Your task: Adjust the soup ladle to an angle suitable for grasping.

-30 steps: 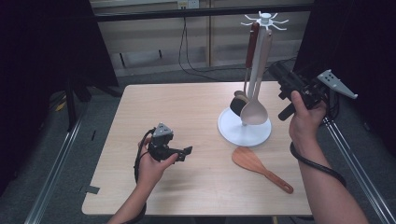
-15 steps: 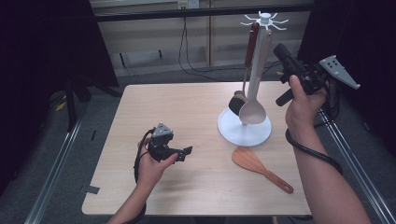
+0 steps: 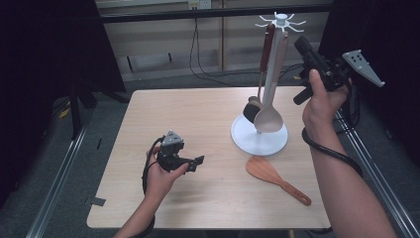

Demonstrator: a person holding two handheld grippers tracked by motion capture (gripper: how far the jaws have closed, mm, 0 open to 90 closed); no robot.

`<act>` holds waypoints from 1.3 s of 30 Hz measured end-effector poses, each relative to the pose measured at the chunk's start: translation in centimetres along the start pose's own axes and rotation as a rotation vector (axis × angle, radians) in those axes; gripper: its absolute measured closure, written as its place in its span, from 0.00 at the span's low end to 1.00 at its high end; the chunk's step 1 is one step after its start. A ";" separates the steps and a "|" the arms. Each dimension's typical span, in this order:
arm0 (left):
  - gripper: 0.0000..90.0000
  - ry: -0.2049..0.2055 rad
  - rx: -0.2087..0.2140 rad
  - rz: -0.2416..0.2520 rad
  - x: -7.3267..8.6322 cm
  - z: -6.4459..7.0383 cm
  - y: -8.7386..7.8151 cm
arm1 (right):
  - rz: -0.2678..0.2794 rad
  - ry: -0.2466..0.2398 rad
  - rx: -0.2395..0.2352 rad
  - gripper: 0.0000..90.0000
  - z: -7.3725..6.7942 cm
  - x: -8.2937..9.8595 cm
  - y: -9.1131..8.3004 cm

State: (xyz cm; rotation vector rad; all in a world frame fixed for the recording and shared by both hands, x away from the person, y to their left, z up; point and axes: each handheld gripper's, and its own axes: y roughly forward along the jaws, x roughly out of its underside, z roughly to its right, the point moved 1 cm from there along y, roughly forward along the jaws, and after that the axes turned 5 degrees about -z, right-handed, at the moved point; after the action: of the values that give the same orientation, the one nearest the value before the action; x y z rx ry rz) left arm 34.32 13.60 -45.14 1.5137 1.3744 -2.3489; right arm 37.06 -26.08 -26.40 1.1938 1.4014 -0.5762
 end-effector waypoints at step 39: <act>0.07 -0.001 0.004 0.012 -0.2 0.0 -0.2 | -0.032 -0.052 -0.064 1.00 -2.2 -0.4 1.7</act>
State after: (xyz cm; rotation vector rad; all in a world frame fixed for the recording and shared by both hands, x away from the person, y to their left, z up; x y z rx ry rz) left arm 34.34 13.68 -44.83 1.5168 1.3568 -2.3466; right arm 37.53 -23.72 -25.06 1.1000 1.3868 -0.5773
